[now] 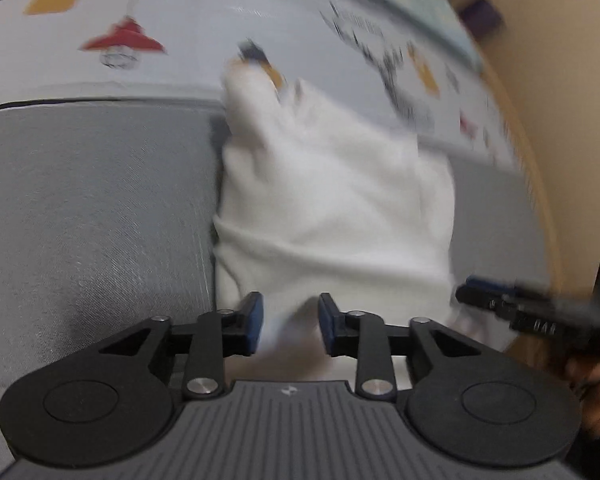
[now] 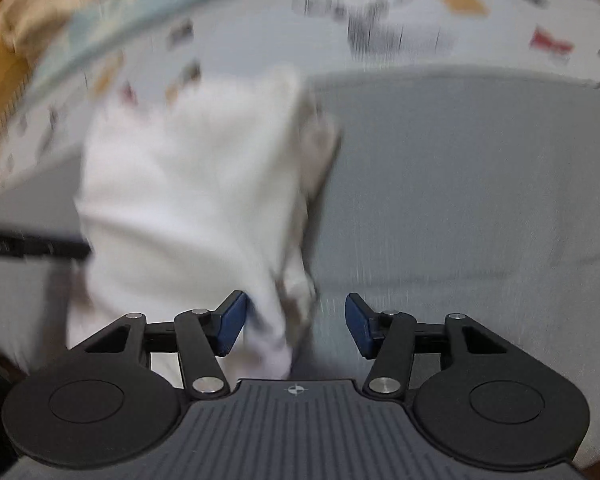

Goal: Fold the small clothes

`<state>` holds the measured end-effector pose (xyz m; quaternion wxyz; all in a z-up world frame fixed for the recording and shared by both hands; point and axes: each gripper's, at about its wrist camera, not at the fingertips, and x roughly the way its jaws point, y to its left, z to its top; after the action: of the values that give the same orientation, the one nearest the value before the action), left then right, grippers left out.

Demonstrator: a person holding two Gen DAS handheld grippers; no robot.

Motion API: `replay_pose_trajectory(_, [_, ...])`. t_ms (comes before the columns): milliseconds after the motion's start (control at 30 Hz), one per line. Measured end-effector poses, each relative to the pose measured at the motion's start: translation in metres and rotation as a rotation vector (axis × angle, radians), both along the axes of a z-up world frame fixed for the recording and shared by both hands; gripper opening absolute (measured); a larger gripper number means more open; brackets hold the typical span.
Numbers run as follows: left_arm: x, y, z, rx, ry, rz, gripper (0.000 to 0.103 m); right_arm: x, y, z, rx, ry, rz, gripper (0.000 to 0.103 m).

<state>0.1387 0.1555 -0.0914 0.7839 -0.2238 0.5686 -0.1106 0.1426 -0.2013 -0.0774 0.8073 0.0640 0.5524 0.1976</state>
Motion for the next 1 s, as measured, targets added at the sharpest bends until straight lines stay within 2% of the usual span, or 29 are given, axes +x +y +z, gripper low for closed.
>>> replay_pose_trajectory(33, [-0.003,0.006,0.004,0.012,-0.029,0.043,0.058,0.0,-0.002,0.006,0.021,-0.035,-0.034,0.056])
replay_pose_trajectory(67, [-0.005,0.011,0.007,0.02,-0.054,0.08,0.062,0.002,-0.005,0.011,0.043,-0.057,-0.07,0.057])
replay_pose_trajectory(133, [-0.005,0.02,0.006,-0.005,-0.05,0.128,0.062,0.009,-0.011,0.011,0.092,-0.057,-0.135,0.06])
replay_pose_trajectory(233, [-0.002,0.021,-0.002,-0.048,-0.028,0.169,0.062,0.02,-0.012,-0.004,0.135,0.015,-0.183,0.065])
replay_pose_trajectory(400, [0.017,0.012,-0.02,-0.053,0.032,0.176,0.062,0.037,-0.004,-0.031,0.118,0.098,-0.189,0.069])
replay_pose_trajectory(467, [0.027,0.01,-0.028,-0.055,0.049,0.181,0.062,0.039,0.0,-0.033,0.108,0.112,-0.192,0.072])
replay_pose_trajectory(600, [0.038,0.003,-0.038,-0.028,0.069,0.158,0.063,0.047,0.005,-0.041,0.111,0.122,-0.205,0.072])
replay_pose_trajectory(633, [0.04,0.001,-0.039,-0.023,0.069,0.15,0.064,0.049,0.007,-0.041,0.114,0.118,-0.204,0.069])
replay_pose_trajectory(667, [0.041,0.0,-0.039,-0.016,0.065,0.141,0.063,0.05,0.009,-0.041,0.117,0.113,-0.195,0.06])
replay_pose_trajectory(733, [0.044,-0.003,-0.034,0.013,0.034,0.119,0.047,0.053,0.013,-0.04,0.139,0.108,-0.174,0.044])
replay_pose_trajectory(800, [0.044,-0.004,-0.022,0.025,-0.023,0.115,0.038,0.055,0.017,-0.036,0.133,0.084,-0.166,0.034])
replay_pose_trajectory(833, [0.044,-0.002,-0.014,0.016,-0.06,0.127,0.037,0.056,0.019,-0.032,0.135,0.06,-0.163,0.027])
replay_pose_trajectory(900, [0.041,0.002,0.005,0.01,-0.158,0.136,0.037,0.057,0.022,-0.019,0.136,-0.036,-0.167,0.023])
replay_pose_trajectory(967, [0.037,0.007,0.024,0.03,-0.27,0.154,0.045,0.053,0.033,0.003,0.118,-0.211,-0.143,0.023])
replay_pose_trajectory(1000, [0.034,0.014,0.029,0.034,-0.304,0.193,0.056,0.051,0.038,0.013,0.12,-0.292,-0.132,0.024])
